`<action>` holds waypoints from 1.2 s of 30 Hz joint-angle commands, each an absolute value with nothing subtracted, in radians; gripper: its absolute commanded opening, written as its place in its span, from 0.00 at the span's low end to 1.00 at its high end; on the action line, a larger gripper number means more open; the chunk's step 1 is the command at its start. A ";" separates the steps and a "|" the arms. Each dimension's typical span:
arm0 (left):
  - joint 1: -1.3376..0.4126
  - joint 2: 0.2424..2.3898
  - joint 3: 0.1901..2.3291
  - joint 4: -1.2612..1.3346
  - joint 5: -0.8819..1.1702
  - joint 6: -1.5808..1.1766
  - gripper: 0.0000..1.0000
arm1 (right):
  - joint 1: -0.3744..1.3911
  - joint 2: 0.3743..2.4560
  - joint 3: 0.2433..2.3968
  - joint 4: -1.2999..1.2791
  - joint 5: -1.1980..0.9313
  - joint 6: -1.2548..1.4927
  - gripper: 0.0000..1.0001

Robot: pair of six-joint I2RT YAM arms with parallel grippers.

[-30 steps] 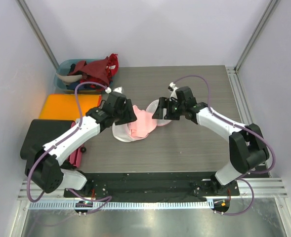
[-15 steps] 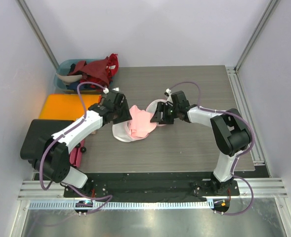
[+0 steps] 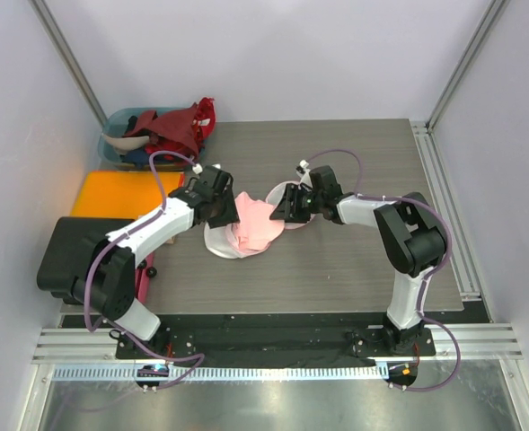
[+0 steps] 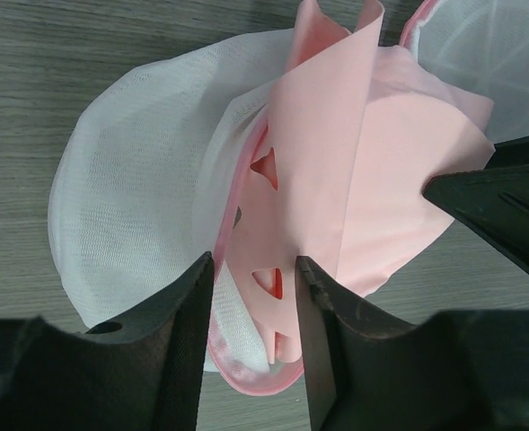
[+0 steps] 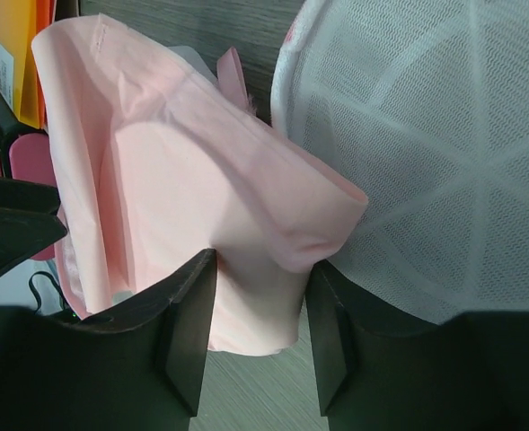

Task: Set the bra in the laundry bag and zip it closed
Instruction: Adjust the bra in the laundry bag.

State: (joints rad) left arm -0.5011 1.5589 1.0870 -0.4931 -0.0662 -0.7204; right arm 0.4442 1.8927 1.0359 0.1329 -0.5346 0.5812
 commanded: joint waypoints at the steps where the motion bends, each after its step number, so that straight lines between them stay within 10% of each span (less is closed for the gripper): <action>1: -0.495 1.575 1.114 -0.466 -0.066 -0.706 0.40 | 0.449 1.905 1.023 0.238 -0.557 0.612 0.44; 8: -0.495 1.502 1.068 -0.454 -0.098 -0.719 0.51 | 0.457 1.896 1.002 0.305 -0.549 0.637 0.02; 20: -0.454 1.566 1.104 -0.499 -0.074 -0.690 0.47 | 0.460 1.775 0.963 0.206 -0.491 0.561 0.01; 30: -0.453 1.696 1.213 -0.534 -0.042 -0.661 0.00 | 0.463 1.723 0.945 0.189 -0.494 0.551 0.01; 36: -0.541 1.649 1.288 -0.529 -0.038 -0.666 0.00 | 0.469 1.622 0.908 0.092 -0.423 0.506 0.01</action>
